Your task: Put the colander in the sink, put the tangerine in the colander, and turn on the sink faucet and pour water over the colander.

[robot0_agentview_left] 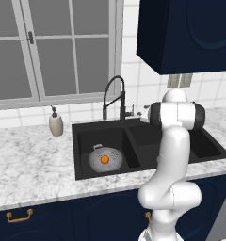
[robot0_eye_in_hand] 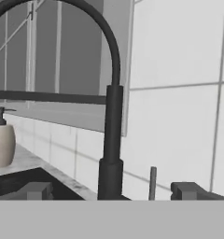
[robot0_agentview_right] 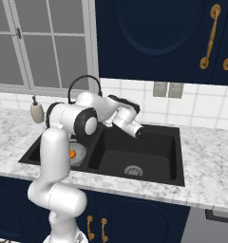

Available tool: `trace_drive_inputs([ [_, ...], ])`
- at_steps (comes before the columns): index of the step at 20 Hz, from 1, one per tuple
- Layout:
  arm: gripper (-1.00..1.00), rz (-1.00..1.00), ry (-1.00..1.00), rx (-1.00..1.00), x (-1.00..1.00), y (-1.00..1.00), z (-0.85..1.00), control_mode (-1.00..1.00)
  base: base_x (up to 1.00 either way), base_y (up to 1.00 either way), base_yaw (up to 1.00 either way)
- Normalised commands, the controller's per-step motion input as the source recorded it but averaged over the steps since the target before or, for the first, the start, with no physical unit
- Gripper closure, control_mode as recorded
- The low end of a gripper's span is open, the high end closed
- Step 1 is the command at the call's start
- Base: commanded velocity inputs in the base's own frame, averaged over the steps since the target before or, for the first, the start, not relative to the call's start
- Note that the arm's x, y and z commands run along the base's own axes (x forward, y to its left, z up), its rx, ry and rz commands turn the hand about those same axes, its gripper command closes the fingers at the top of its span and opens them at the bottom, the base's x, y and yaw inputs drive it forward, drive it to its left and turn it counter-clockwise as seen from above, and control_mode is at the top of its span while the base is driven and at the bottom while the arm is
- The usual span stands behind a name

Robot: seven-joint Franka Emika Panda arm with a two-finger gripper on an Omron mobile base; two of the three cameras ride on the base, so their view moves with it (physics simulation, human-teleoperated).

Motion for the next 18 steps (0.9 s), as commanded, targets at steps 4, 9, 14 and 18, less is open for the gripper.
trace_drive_inputs([
  [4,-1.00,-0.08,0.06,0.00,0.34,0.01,-0.12,-1.00,0.00,0.00,0.00],
  [9,-1.00,-0.02,0.06,0.00,0.26,0.00,-0.03,-1.00,0.00,0.00,0.00],
  [14,-1.00,0.00,0.05,0.00,0.37,0.00,-0.04,-1.00,0.00,0.00,0.00],
  [18,-1.00,0.00,0.01,0.00,0.33,0.02,-0.18,-1.00,0.00,0.00,0.00],
])
